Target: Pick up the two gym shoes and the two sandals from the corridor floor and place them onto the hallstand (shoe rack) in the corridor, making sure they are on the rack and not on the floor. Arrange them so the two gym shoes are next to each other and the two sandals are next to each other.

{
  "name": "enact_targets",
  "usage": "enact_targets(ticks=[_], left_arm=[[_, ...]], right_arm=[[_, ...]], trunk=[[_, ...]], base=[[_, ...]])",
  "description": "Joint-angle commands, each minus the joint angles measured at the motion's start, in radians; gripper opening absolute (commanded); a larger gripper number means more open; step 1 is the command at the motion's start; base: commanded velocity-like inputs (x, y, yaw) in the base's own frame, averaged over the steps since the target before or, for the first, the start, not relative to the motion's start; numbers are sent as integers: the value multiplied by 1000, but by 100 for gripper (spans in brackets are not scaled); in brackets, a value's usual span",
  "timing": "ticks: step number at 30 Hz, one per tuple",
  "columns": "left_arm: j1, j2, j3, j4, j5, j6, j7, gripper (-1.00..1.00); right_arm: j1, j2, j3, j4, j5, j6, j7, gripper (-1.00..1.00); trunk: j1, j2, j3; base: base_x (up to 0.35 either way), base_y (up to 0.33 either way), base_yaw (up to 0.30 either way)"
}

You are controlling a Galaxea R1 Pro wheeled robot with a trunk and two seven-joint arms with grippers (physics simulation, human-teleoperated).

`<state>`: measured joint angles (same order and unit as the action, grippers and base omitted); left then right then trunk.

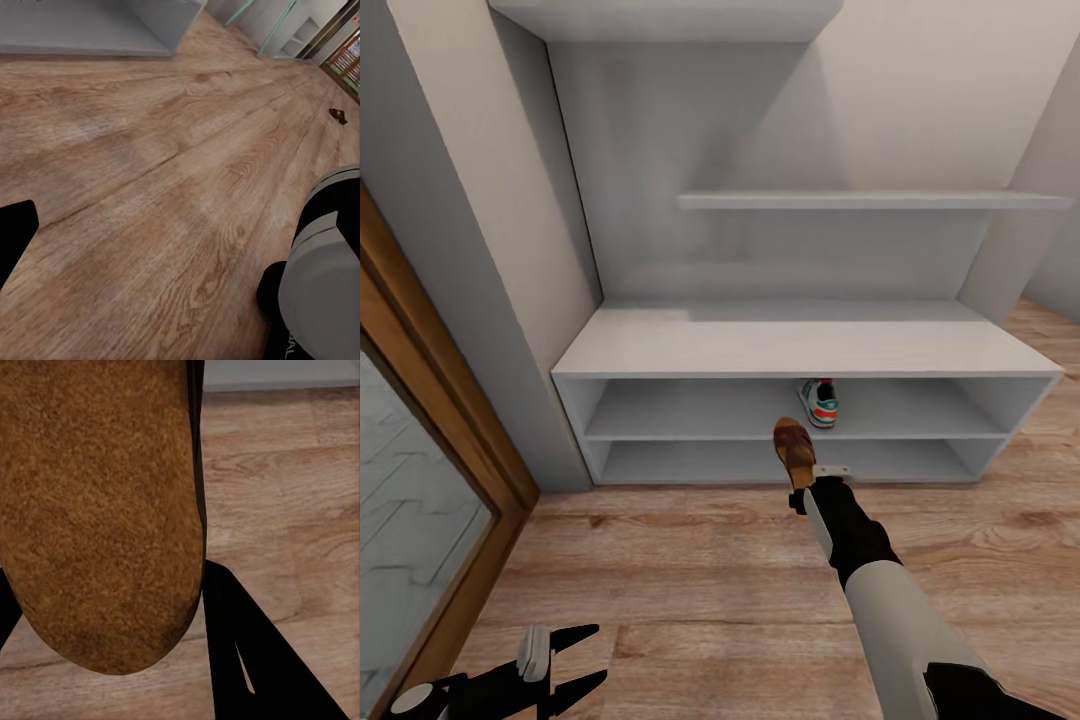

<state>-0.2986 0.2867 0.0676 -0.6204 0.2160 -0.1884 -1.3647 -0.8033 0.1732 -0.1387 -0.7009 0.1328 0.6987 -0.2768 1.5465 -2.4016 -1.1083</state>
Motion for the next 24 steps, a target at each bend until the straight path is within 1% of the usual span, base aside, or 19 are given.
enact_targets(ticks=[1, 7, 17, 24], left_arm=[[-1, 0, 0, 1, 2, -8, -2, 100], [-1, 0, 0, 1, 2, -8, -2, 100], [-1, 0, 1, 1, 3, -8, -2, 100], [-1, -1, 1, 1, 3, -7, -2, 100]], right_arm=[[-1, 1, -4, -2, 7, 5, 1, -100], [-1, 1, -4, -3, 7, 5, 1, -100], [-1, 1, -5, -6, 7, 5, 1, -100], [-1, 1, -5, -5, 7, 5, 1, -100]], trunk=[[0, 0, -1], [0, 0, -1], [0, 0, -10], [0, 0, -12]], base=[[8, 0, 0], [4, 0, 28], [17, 0, 201], [273, 0, 37]])
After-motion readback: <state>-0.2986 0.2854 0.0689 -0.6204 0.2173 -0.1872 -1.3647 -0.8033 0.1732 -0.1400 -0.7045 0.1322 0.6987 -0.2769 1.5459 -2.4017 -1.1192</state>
